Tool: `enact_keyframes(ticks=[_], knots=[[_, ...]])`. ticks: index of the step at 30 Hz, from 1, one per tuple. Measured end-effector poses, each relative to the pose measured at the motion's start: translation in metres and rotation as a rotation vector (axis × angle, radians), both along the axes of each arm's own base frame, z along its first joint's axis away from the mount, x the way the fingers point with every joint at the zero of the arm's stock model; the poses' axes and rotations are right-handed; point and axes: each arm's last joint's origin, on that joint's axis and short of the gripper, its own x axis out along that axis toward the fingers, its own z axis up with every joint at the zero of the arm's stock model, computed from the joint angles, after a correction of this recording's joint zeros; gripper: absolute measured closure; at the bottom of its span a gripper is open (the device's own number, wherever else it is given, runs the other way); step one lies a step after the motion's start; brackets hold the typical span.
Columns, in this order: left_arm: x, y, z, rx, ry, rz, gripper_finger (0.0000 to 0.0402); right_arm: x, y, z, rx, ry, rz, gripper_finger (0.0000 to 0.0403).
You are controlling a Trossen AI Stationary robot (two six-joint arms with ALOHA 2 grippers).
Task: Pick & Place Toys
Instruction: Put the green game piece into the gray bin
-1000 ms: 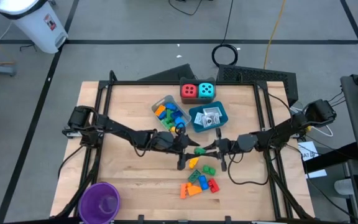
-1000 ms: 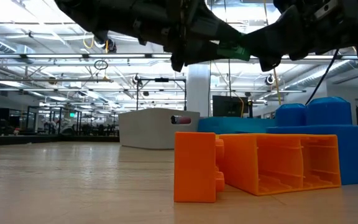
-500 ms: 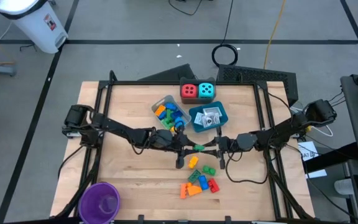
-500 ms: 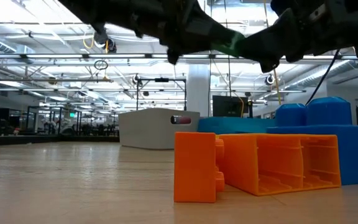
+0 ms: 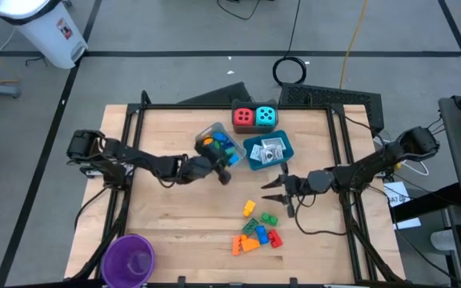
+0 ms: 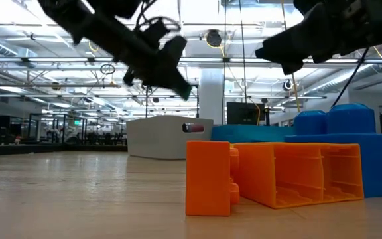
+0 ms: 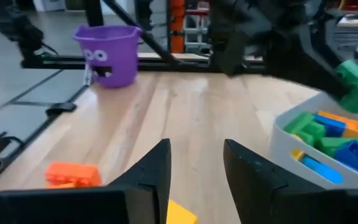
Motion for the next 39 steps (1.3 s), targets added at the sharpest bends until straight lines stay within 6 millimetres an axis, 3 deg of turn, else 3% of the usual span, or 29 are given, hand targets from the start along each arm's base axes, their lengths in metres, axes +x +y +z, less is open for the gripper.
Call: enact_keyframes(ticks=[7,12,14,20,25,31,39], knots=[[-0.014,0.027,-0.025,-0.1,-0.009,0.16,0.0302,0.0,0.0,-0.001,-0.002,0.007,0.002,0.0286],[-0.016,0.035,-0.027,-0.132,-0.045,0.197,0.0301,0.0,0.0,-0.001,-0.003,0.01,0.003,0.0286],[-0.015,0.038,-0.025,-0.139,-0.075,0.207,0.0272,0.0,0.0,-0.001,-0.003,0.012,0.003,0.0287],[-0.014,0.037,-0.023,-0.165,-0.111,0.212,0.0128,0.0,0.0,-0.002,0.002,0.015,0.001,0.0288],[-0.014,0.037,-0.023,-0.166,-0.114,0.211,0.0053,0.0,0.0,-0.002,0.007,0.016,0.0,0.0287],[-0.013,0.037,-0.023,-0.195,-0.134,0.198,0.0011,0.0,0.0,-0.002,0.006,0.016,0.0,0.0288],[-0.008,0.033,-0.017,-0.301,-0.206,0.043,0.0005,0.0,0.0,-0.002,0.006,0.016,0.0,0.0287]])
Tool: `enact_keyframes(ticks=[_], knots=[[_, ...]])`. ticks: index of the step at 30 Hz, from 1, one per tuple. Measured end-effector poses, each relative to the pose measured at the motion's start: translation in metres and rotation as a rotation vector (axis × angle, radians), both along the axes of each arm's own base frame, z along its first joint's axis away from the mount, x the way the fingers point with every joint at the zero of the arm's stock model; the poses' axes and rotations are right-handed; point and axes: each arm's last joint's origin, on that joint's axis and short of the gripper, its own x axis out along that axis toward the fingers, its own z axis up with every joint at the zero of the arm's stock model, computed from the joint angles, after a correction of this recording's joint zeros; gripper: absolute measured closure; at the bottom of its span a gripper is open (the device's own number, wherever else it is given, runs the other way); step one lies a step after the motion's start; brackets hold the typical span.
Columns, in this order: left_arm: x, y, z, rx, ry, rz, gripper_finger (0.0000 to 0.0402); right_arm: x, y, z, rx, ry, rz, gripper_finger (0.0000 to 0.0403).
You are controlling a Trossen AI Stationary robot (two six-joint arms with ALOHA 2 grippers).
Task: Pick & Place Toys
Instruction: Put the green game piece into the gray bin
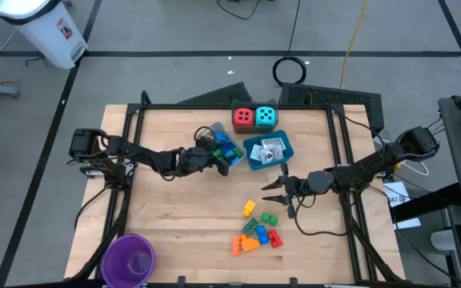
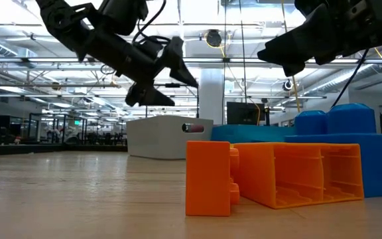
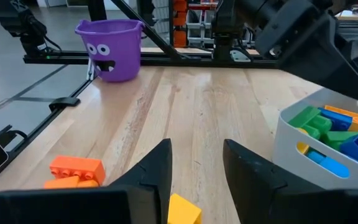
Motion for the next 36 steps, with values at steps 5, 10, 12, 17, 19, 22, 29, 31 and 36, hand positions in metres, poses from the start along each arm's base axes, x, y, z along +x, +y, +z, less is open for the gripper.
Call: enact_keyframes(ticks=[5,10,12,17,19,22,29,31,36], knots=[[0.002,-0.001,0.004,-0.012,-0.046,-0.049,0.0005,0.0,0.0,0.0,0.015,0.001,-0.003,0.0288],[0.003,-0.003,0.004,-0.026,-0.048,-0.1,0.0005,0.0,0.0,0.0,0.015,0.001,-0.001,0.0284],[0.003,-0.003,0.004,-0.033,-0.047,-0.124,0.0005,0.0,0.0,0.0,0.015,0.001,-0.001,0.0285],[0.004,-0.005,0.004,-0.033,-0.04,-0.176,0.0005,0.0,0.0,0.0,0.015,0.001,0.0,0.0285],[0.004,-0.005,0.004,-0.041,-0.041,-0.2,0.0005,0.0,0.0,0.0,0.015,0.001,0.0,0.0284],[0.004,-0.006,0.004,-0.047,-0.041,-0.221,0.0005,-0.001,0.001,-0.002,0.016,0.022,0.035,0.028],[0.004,-0.011,0.004,-0.033,-0.035,-0.24,0.0005,-0.002,0.011,-0.017,0.024,0.142,0.153,0.0248],[0.004,-0.013,0.004,-0.022,-0.03,-0.248,0.0005,-0.003,0.017,-0.022,0.054,0.177,0.166,0.0224],[0.004,-0.013,0.004,-0.014,-0.031,-0.25,0.0005,-0.012,0.033,-0.041,0.063,0.333,0.19,0.0153]])
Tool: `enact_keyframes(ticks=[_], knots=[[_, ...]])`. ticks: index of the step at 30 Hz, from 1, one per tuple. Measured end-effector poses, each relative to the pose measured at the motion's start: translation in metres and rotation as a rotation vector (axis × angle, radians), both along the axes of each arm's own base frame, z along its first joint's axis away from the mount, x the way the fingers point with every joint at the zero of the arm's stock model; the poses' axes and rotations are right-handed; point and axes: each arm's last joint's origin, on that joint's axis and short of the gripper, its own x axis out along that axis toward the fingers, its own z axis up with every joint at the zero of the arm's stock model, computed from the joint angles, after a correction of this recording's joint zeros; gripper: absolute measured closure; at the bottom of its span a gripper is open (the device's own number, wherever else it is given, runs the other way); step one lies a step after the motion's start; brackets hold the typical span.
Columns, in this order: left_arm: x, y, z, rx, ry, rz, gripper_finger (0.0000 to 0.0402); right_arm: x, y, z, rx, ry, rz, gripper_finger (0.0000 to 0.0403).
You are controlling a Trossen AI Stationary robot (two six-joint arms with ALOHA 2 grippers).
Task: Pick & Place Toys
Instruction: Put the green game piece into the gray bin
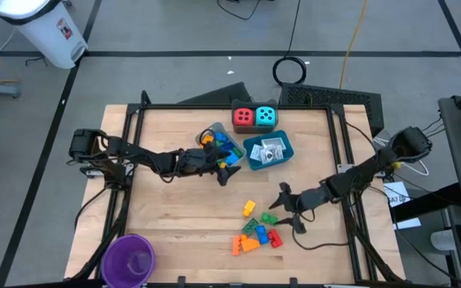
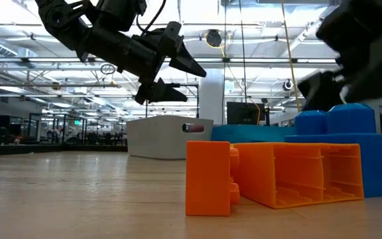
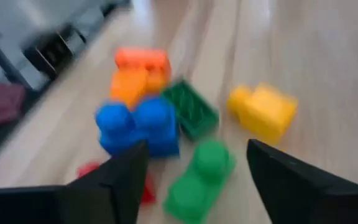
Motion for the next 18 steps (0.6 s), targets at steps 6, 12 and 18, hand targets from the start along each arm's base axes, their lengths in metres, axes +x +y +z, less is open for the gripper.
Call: enact_keyframes(ticks=[6,12,18], knots=[[0.0,0.0,0.0,0.0,0.0,0.0,0.0005,0.005,0.01,-0.012,-0.027,0.058,-0.007,0.0108],[0.0,0.0,0.0,-0.001,0.0,0.001,0.0005,0.019,0.014,-0.033,-0.067,0.184,0.008,0.0113],[0.0,0.0,0.0,-0.003,0.002,0.002,0.0005,0.03,0.0,-0.044,-0.078,0.241,-0.044,0.0135]])
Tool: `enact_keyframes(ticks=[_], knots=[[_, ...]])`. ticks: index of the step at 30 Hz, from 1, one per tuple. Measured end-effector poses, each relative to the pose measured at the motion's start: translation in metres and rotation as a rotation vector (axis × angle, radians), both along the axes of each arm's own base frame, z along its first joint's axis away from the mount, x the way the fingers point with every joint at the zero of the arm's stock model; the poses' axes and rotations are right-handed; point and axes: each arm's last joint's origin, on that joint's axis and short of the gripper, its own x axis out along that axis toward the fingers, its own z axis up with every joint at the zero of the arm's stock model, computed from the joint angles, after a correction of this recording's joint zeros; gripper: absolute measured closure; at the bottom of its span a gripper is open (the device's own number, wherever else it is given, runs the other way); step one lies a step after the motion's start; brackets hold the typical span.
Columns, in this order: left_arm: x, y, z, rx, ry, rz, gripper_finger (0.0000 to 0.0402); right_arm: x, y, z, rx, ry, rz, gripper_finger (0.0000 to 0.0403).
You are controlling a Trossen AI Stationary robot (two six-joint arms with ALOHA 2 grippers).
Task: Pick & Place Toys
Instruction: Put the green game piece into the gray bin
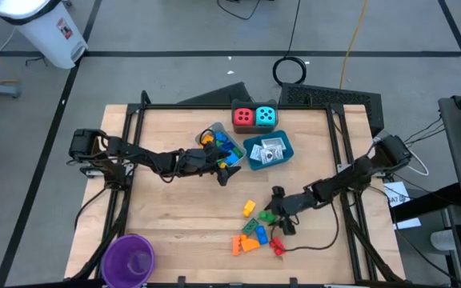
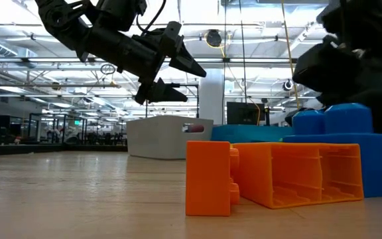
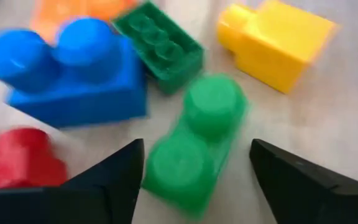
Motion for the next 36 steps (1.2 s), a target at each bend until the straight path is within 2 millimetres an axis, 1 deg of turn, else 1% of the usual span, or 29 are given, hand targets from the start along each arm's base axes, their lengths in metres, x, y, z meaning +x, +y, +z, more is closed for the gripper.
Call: enact_keyframes(ticks=[3,6,11,15,19,23,26,29,32,36], knots=[[0.0,0.0,0.0,0.0,0.003,0.0,0.0005,0.001,-0.009,0.0,-0.009,0.02,-0.036,0.0154],[0.0,0.0,0.0,0.0,0.003,0.0,0.0005,0.0,-0.017,0.002,-0.02,0.043,-0.064,0.0183],[0.0,0.0,0.0,-0.005,0.0,0.002,0.0005,0.001,-0.021,0.004,-0.028,0.038,-0.072,0.0254],[0.0,0.0,0.0,-0.009,-0.001,0.003,0.0005,0.0,-0.022,0.006,-0.083,0.024,-0.018,0.0309],[0.0,-0.002,0.001,-0.014,-0.014,-0.003,0.0005,-0.007,-0.025,0.018,-0.144,0.015,0.006,0.031],[0.002,-0.01,0.006,-0.009,-0.064,-0.032,0.0005,-0.016,-0.027,0.041,-0.252,-0.066,-0.086,0.031],[0.007,-0.02,0.014,0.018,-0.086,-0.108,0.0005,-0.022,-0.025,0.058,-0.321,-0.166,-0.163,0.0305],[0.011,-0.036,0.023,0.1,-0.098,-0.203,0.0005,-0.024,-0.022,0.074,-0.277,-0.267,-0.194,0.0299],[0.013,-0.053,0.029,0.19,-0.093,-0.27,0.0005,-0.024,-0.018,0.086,-0.212,-0.356,-0.207,0.0303],[0.015,-0.068,0.035,0.262,-0.063,-0.252,0.0005,-0.022,-0.013,0.093,-0.181,-0.43,-0.194,0.0308]])
